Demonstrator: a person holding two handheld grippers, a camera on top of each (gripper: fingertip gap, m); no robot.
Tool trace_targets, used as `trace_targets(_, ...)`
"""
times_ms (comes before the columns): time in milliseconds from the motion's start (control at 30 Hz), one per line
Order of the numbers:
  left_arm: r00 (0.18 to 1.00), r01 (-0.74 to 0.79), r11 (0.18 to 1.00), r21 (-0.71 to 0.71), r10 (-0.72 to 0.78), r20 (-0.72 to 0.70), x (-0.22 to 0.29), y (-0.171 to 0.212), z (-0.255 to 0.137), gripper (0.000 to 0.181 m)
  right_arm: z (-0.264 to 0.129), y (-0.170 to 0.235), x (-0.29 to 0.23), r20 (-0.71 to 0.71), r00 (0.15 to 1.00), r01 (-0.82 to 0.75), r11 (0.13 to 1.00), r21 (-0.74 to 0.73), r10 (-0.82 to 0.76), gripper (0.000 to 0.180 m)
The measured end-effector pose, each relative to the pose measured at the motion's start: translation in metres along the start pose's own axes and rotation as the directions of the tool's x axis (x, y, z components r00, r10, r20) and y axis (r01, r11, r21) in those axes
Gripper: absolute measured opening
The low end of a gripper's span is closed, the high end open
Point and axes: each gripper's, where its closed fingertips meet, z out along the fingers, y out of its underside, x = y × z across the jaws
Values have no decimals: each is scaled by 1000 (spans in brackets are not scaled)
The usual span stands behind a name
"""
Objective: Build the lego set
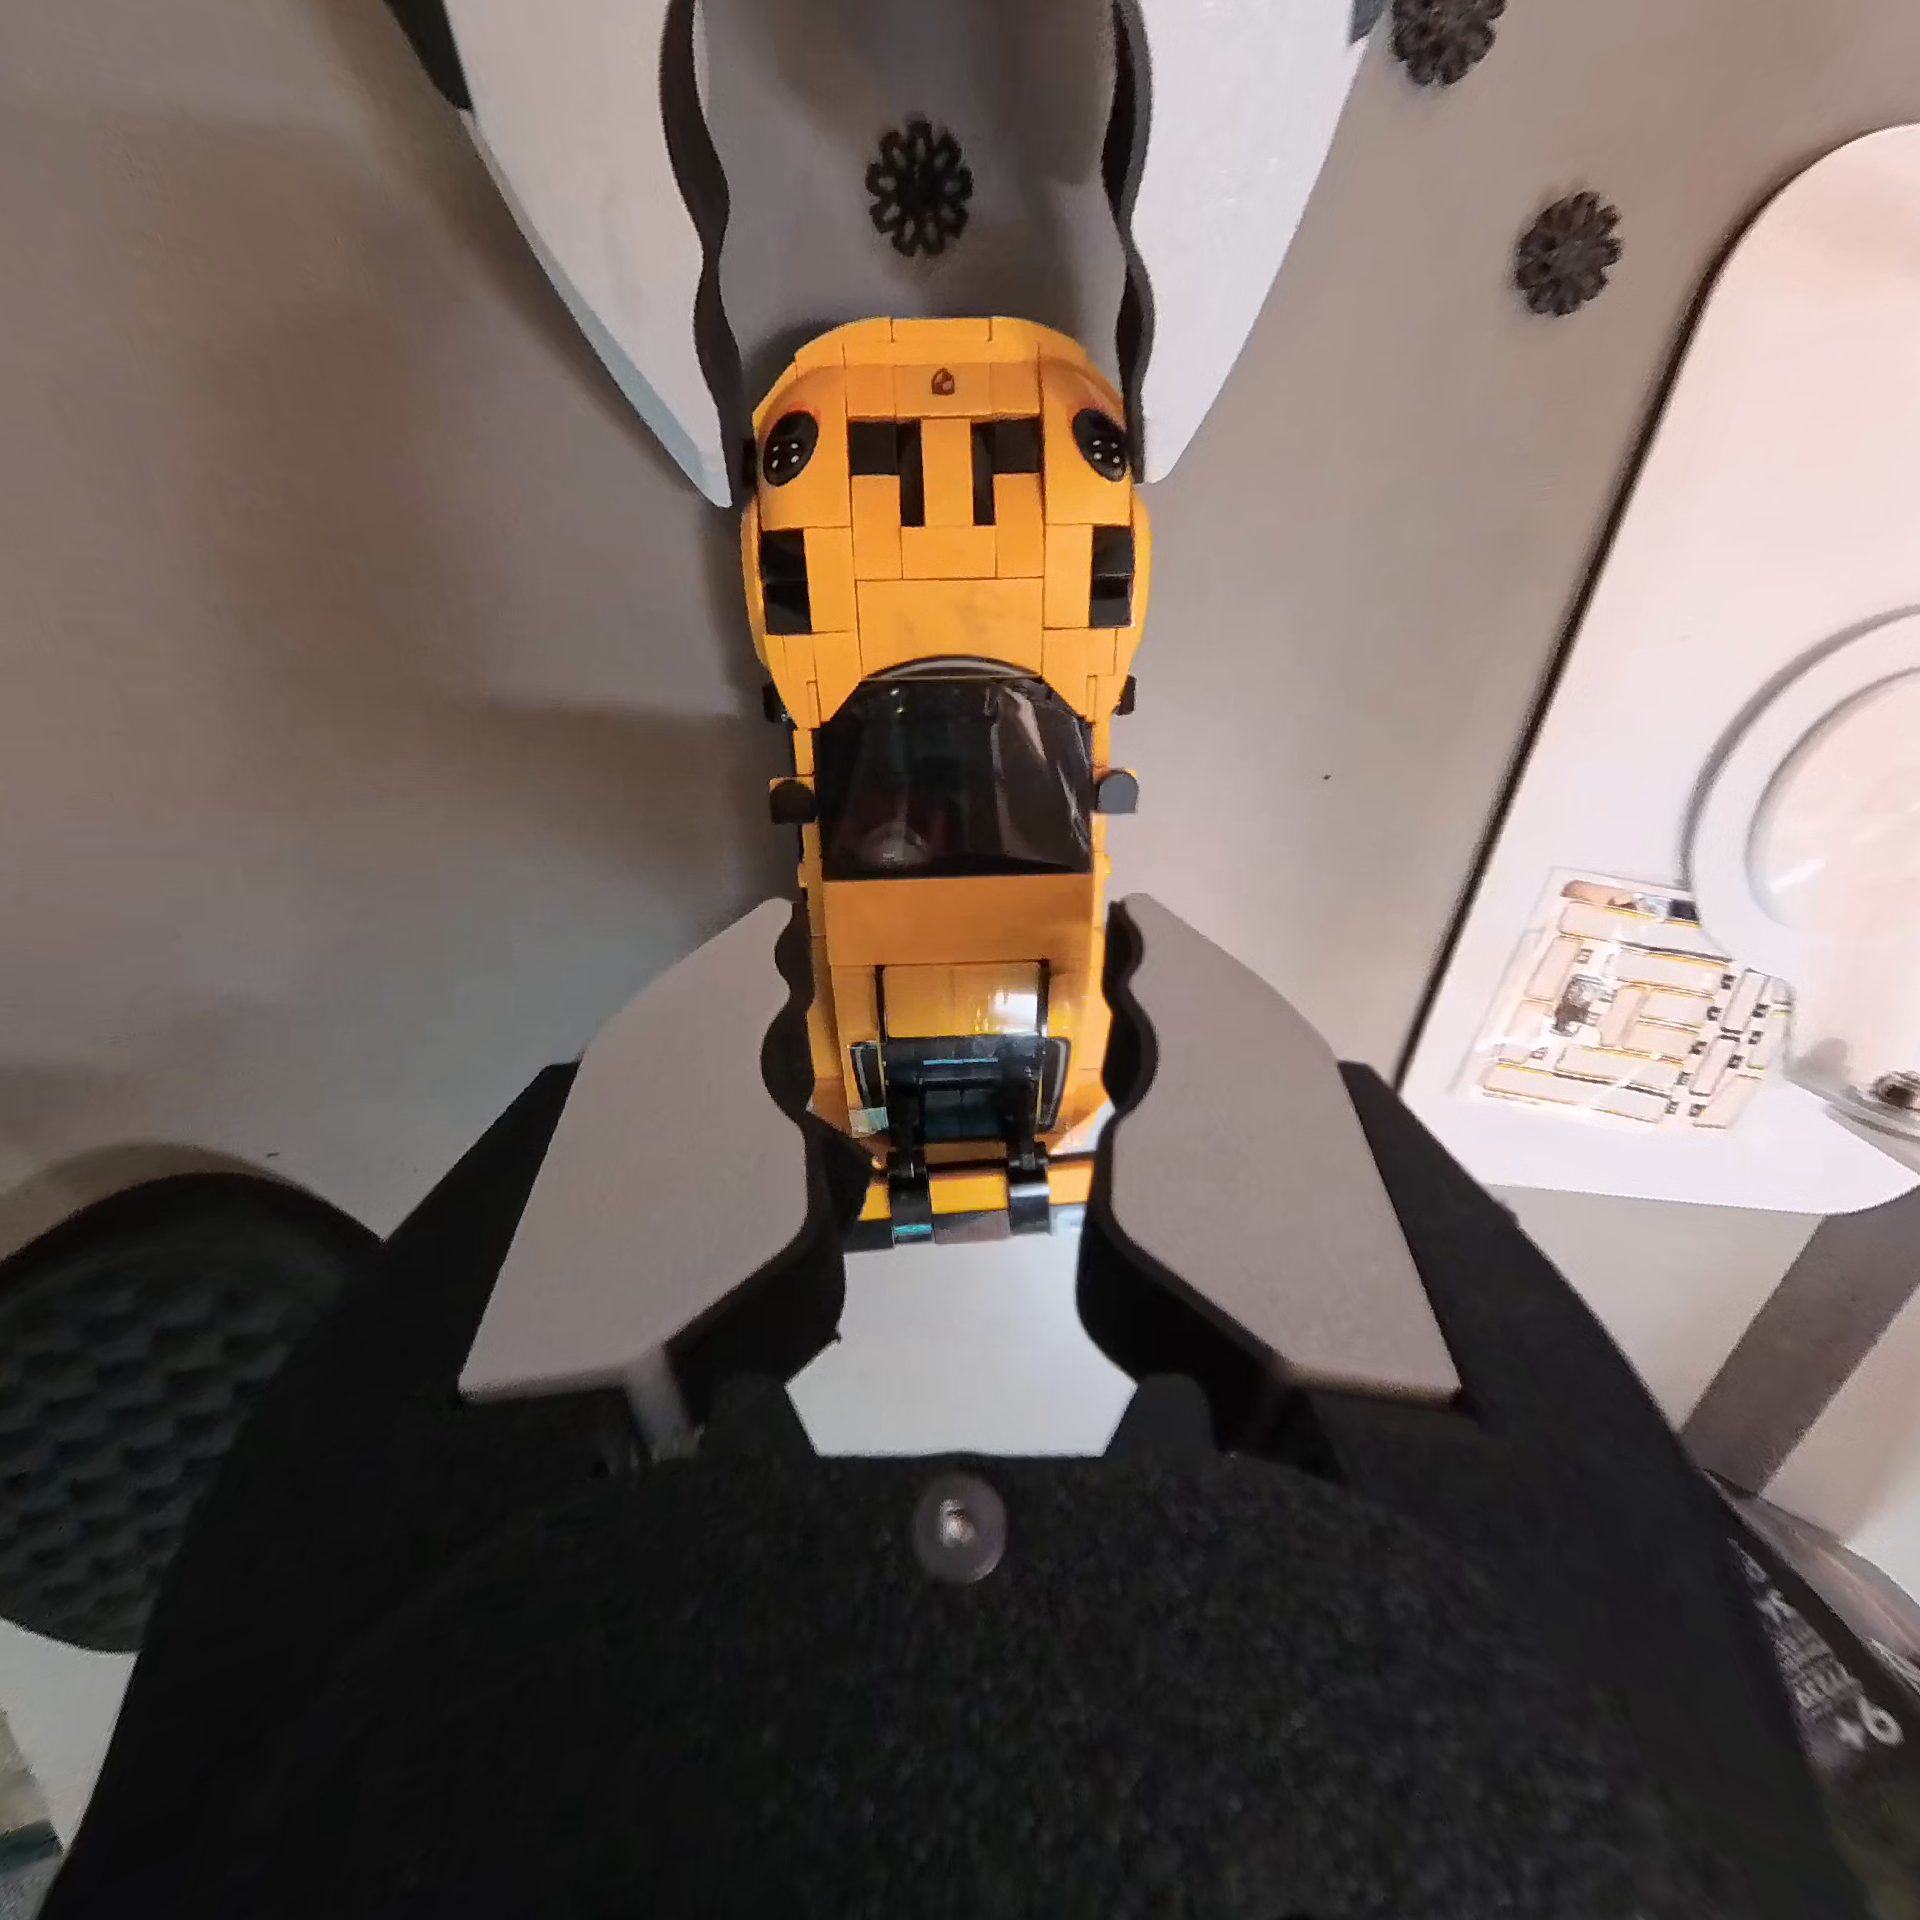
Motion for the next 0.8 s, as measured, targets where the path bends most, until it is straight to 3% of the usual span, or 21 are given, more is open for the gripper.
trace_targets(533, 1000, -3, 1000, -6, 3, 1, 0, 0, 0, 68, 5, 4, 0, 9, 999, 42, 991, -124, -41, 49)
trace_targets(800, 1000, -2, 1000, -11, 2, 0, 0, 1, -1, 68, 5, 0, -1, -16, 1000, 1, 998, -59, -2, 49)
